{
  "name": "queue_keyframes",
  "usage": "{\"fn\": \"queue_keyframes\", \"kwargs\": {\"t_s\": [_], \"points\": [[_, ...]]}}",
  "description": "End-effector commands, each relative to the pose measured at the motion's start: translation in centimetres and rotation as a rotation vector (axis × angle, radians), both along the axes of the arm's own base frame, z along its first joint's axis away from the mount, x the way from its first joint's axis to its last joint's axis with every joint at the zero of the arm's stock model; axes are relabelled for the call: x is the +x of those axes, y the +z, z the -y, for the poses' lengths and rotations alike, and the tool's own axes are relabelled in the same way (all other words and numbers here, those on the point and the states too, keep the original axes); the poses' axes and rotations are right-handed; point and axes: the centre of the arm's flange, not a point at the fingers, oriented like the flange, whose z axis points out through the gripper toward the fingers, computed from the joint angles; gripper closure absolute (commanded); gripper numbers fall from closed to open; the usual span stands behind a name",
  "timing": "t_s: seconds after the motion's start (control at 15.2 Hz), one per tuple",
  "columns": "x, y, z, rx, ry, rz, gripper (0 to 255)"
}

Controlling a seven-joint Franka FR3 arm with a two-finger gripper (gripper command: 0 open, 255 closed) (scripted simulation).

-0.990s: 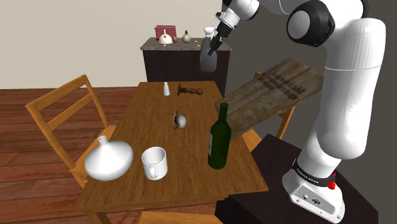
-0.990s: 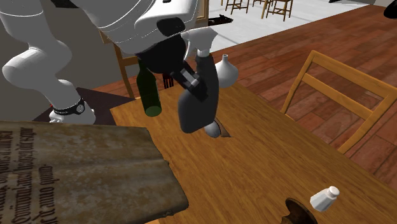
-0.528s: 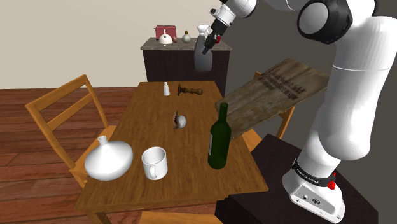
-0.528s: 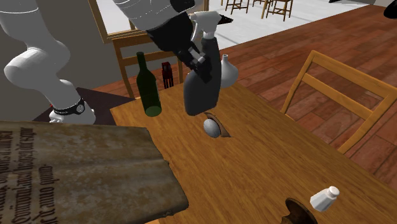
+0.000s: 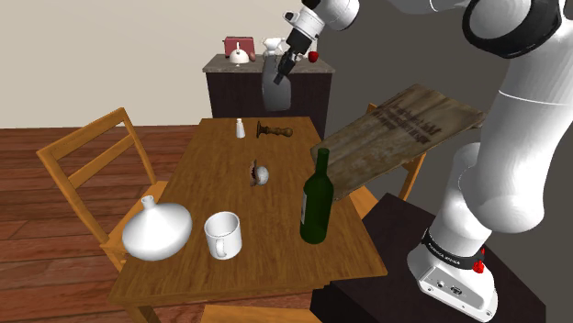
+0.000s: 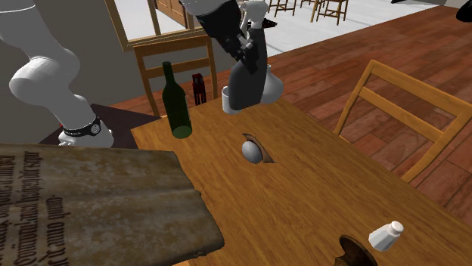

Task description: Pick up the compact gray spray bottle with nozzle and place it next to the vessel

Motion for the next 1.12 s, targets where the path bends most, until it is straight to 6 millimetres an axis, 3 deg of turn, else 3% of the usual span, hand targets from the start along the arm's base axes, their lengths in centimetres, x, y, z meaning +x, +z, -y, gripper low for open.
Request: {"fn": "queue_keyframes", "kwargs": {"t_s": [0.0, 1.06], "points": [[-0.2, 0.2, -2.7, 0.000, -0.002, 0.001, 255], [-2.1, 0.3, -23.8, 0.000, -0.002, 0.001, 255]]}}
